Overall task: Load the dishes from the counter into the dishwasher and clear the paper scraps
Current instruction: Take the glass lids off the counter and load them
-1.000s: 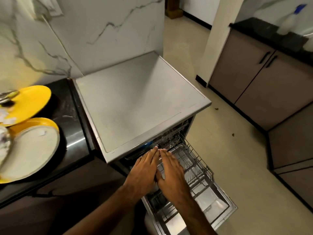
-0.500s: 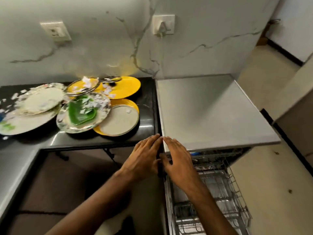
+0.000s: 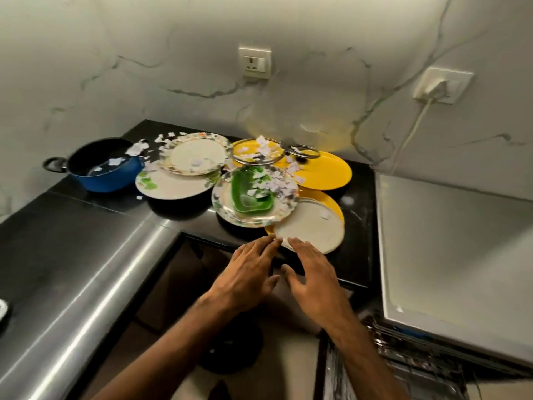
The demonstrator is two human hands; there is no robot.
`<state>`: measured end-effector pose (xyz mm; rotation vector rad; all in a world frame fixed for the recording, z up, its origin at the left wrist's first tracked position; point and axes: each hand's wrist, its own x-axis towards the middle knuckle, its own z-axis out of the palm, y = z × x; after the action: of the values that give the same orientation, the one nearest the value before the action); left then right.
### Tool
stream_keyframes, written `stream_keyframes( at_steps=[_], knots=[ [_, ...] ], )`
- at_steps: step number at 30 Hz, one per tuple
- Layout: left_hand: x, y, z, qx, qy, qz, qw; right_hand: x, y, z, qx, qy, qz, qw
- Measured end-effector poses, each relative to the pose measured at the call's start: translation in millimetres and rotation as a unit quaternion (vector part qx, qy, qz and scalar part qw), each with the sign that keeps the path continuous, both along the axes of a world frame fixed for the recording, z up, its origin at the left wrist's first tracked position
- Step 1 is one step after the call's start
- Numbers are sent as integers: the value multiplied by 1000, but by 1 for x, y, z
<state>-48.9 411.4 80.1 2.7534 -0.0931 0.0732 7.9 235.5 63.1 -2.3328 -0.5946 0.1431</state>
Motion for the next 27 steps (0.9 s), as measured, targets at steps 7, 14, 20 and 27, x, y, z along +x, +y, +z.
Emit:
stream_keyframes(
  at_steps=[7,14,20,27],
  knots=[
    [4,105,0,-15,42,26,999,15,95,-8,4,-13,30,999],
    [23,157,-10,-25,61,21,998,33,148,-11,14,-15,30,999],
    [58,165,-17,-36,63,13,997,60,157,-13,3,-6,20,1000],
    [121,173,-23,-15,71,11,997,127,164,-14,1,9,-4,1000]
  ],
)
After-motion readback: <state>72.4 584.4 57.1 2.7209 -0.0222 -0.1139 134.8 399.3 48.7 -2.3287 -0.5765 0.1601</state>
